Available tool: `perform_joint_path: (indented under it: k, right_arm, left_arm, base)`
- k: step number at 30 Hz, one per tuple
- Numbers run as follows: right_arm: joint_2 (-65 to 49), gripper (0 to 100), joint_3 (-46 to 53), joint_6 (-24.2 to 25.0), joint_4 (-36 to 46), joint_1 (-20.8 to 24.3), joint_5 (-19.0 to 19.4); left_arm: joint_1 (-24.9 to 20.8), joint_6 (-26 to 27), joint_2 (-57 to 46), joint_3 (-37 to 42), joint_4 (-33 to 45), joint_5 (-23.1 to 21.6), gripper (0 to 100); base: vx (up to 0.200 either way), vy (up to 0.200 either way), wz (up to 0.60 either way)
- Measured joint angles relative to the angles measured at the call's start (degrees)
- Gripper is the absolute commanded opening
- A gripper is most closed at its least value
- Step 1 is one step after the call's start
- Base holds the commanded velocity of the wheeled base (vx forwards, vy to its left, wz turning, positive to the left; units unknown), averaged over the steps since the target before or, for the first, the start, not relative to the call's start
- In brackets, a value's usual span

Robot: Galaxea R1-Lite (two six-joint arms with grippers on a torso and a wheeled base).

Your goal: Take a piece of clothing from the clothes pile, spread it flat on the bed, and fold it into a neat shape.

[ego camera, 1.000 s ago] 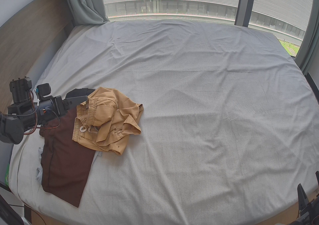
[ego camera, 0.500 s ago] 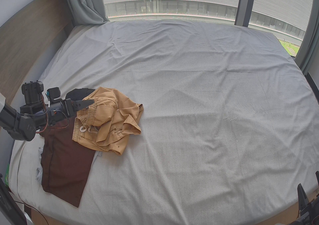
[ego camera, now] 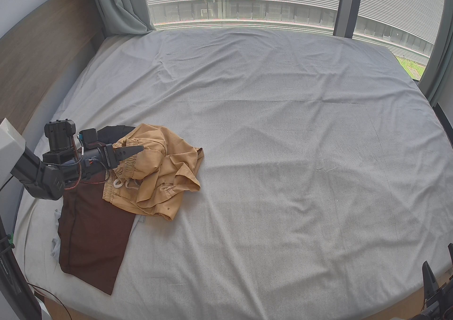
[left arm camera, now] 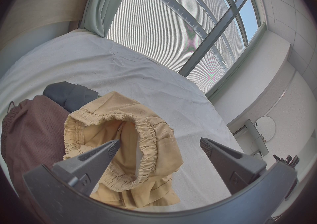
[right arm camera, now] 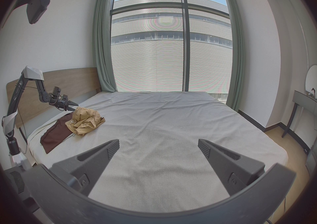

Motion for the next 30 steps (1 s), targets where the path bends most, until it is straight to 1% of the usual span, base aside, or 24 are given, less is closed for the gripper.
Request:
perform_joint_path:
  k: [4, 10, 20, 21, 30]
  right_arm:
    - [0.00, 100, 0.00, 0.00, 0.00, 0.00, 0.00]
    - [0.00, 100, 0.00, 0.00, 0.00, 0.05, -0.02]
    - [0.00, 100, 0.00, 0.00, 0.00, -0.02, 0.00]
    - [0.00, 100, 0.00, 0.00, 0.00, 0.00, 0.00]
    - [0.00, 100, 0.00, 0.05, 0.00, 0.00, 0.00]
  left_arm:
    - [-1.07, -2.00, 1.38, -1.04, -0.59, 0.13, 100]
    - [-2.76, -5.34, 2.97, -3.41, -2.22, 1.54, 100]
    - [-4.04, -5.73, 5.50, -5.68, -3.34, 2.07, 100]
    - [-4.08, -5.83, 5.77, -6.14, -3.36, 2.44, 0]
    - [-3.69, -6.11, 7.08, -7.11, -3.49, 2.66, 0]
  base:
    - [0.000, 0.000, 0.00]
    - [0.000, 0.000, 0.00]
    - [0.000, 0.000, 0.00]
    - [0.000, 0.000, 0.00]
    - [0.000, 0.000, 0.00]
